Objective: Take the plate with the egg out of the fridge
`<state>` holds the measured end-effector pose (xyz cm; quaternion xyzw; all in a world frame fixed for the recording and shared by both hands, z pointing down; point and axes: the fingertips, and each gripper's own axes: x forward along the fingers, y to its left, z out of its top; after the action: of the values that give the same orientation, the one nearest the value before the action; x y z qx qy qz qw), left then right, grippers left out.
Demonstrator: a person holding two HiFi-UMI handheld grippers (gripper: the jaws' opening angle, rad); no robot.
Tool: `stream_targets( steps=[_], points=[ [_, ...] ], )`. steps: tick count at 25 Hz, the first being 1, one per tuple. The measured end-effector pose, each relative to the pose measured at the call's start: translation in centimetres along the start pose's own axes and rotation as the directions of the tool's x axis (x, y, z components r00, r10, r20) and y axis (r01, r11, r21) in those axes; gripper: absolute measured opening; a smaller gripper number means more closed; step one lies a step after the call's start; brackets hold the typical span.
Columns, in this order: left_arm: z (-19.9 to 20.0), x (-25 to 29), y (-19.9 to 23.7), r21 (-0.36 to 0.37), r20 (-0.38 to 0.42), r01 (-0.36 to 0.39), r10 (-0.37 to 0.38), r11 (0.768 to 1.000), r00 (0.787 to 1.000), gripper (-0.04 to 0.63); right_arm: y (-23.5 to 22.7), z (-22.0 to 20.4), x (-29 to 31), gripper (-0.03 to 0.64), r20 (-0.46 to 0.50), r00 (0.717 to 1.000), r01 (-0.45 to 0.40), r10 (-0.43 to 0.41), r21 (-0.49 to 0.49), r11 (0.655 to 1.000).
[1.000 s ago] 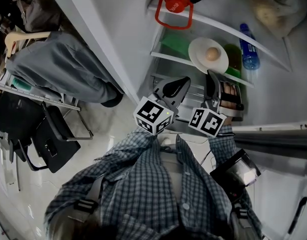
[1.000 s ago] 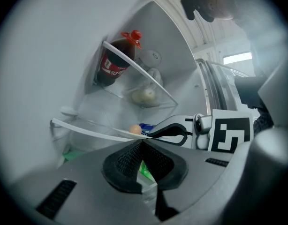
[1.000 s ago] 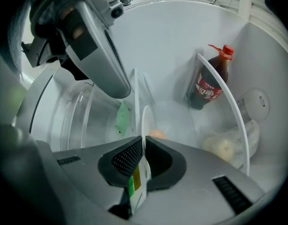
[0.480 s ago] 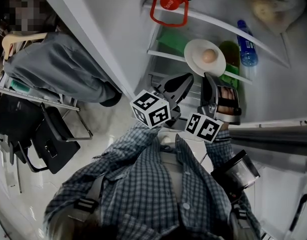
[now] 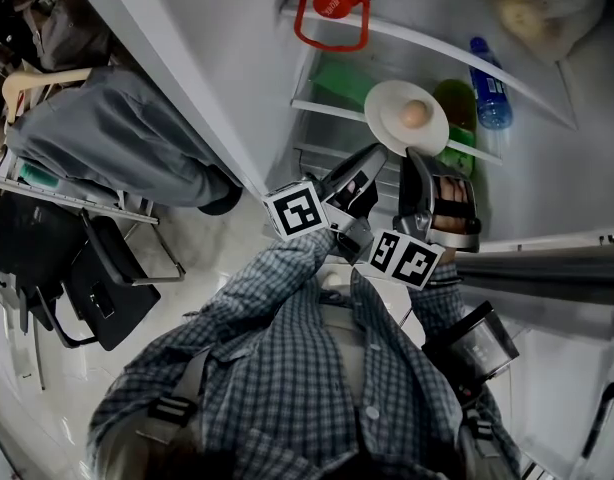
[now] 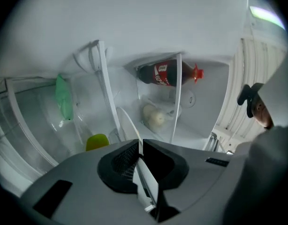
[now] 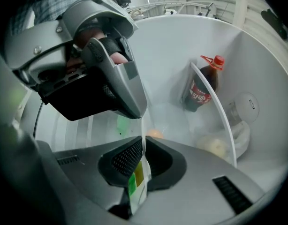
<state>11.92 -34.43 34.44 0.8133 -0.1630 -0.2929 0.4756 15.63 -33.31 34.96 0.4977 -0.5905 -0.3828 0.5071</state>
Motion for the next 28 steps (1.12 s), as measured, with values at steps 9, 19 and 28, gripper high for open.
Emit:
stream_targets(
  steps=[9,19,28],
  points=[
    [0.6,0.7,-0.8,-0.085,0.043,0.044,-0.040,0.995,0.998,0.098,0.2,-0.1,-0.1,0.025,0.008,1.000,-0.005,0.005,-0.013,1.000],
    [1.4,1.6,-0.1,-0.203,0.078,0.028,-0.013,0.979,0.997,0.100,0.3,0.5,-1.0,0.025,0.051,0.999,-0.013,0.015,-0.039,0.999],
    [1.5,1.7,0.4,-0.274,0.107,0.028,0.002,0.961,0.994,0.091,0.4,0.8,-1.3,0.025,0.088,0.996,-0.027,0.030,-0.030,0.999]
  ],
)
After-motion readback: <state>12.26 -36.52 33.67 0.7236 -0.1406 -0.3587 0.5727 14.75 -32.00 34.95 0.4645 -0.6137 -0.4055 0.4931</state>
